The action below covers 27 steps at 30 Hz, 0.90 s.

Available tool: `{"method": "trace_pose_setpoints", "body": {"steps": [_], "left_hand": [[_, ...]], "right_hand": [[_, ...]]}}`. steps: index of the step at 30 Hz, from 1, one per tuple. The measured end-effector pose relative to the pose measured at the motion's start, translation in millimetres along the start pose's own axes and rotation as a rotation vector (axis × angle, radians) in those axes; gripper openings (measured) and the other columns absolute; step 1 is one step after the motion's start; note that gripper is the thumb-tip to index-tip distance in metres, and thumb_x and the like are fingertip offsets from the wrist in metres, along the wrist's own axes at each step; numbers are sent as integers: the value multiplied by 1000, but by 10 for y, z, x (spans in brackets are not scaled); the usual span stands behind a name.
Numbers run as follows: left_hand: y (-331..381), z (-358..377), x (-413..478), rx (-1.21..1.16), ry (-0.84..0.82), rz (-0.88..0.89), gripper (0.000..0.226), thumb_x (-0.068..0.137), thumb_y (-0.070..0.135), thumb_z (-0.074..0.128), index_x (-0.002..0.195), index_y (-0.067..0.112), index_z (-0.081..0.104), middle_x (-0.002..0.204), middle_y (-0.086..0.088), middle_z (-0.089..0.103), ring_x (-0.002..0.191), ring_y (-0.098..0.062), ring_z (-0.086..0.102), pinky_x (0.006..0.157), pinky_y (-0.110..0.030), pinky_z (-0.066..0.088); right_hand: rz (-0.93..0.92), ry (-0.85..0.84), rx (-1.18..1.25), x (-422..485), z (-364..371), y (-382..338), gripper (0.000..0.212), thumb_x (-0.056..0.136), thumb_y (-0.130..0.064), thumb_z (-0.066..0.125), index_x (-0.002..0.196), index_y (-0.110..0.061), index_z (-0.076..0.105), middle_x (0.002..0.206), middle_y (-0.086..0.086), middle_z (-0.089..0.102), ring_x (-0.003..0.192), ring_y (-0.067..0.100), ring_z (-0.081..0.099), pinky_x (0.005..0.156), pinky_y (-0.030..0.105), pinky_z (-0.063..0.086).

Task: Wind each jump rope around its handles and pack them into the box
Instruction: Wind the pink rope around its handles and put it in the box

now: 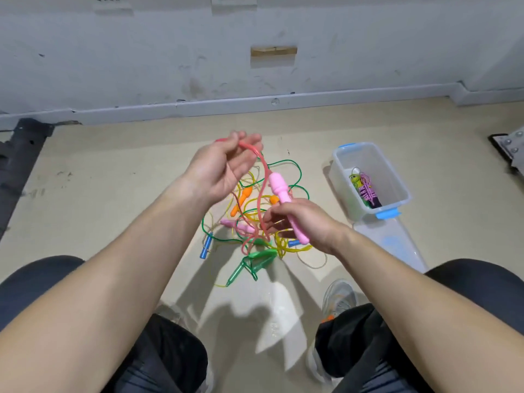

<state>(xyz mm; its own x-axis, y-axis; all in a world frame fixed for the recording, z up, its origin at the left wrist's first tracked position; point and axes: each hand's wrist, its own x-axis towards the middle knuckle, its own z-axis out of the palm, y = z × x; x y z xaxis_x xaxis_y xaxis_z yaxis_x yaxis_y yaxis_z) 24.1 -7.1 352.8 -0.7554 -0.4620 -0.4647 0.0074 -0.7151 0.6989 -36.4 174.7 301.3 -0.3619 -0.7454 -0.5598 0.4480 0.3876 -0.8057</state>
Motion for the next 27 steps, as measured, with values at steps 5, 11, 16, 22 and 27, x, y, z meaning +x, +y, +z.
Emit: {"method": "trace_pose_setpoints", "body": {"steps": [5, 11, 16, 22, 27], "left_hand": [[45, -38, 74, -44, 77, -26, 24, 109, 18, 40, 97, 5, 56, 79, -12, 77, 68, -18, 76, 55, -24, 59], [-319, -282, 0, 455, 173, -31, 46, 106, 51, 37, 99, 12, 59, 83, -4, 73, 71, -15, 69, 65, -26, 56], [-799, -521, -212, 728, -258, -182, 74, 87, 83, 32, 108, 24, 73, 107, 1, 76, 102, -15, 67, 87, -32, 46], [-959, -725, -323, 1135, -417, 0, 18, 102, 3, 51, 94, 13, 64, 90, 0, 72, 96, -28, 69, 98, -41, 52], [-535, -506, -370, 763, -267, -36, 17, 108, 15, 43, 104, 11, 59, 92, -7, 76, 78, -24, 75, 76, -35, 60]], "right_hand": [[-82, -20, 49, -3, 118, -111, 11, 101, -11, 50, 99, -10, 61, 75, 8, 62, 55, 19, 62, 53, 24, 50], [-159, -67, 256, -20, 162, -359, 18, 101, -11, 51, 103, -5, 68, 66, 1, 52, 48, 7, 42, 52, 22, 42], [-270, -19, 523, 57, 189, -722, 17, 105, -17, 46, 104, -9, 61, 71, 1, 54, 51, 5, 46, 52, 18, 41], [-411, 183, 605, 201, 41, -998, 10, 103, -17, 50, 97, -14, 58, 75, 2, 61, 55, 6, 50, 50, 17, 43], [-170, 458, 262, 345, -230, -666, 12, 101, -22, 55, 90, -16, 55, 72, 3, 57, 56, 14, 51, 52, 25, 38]]}}
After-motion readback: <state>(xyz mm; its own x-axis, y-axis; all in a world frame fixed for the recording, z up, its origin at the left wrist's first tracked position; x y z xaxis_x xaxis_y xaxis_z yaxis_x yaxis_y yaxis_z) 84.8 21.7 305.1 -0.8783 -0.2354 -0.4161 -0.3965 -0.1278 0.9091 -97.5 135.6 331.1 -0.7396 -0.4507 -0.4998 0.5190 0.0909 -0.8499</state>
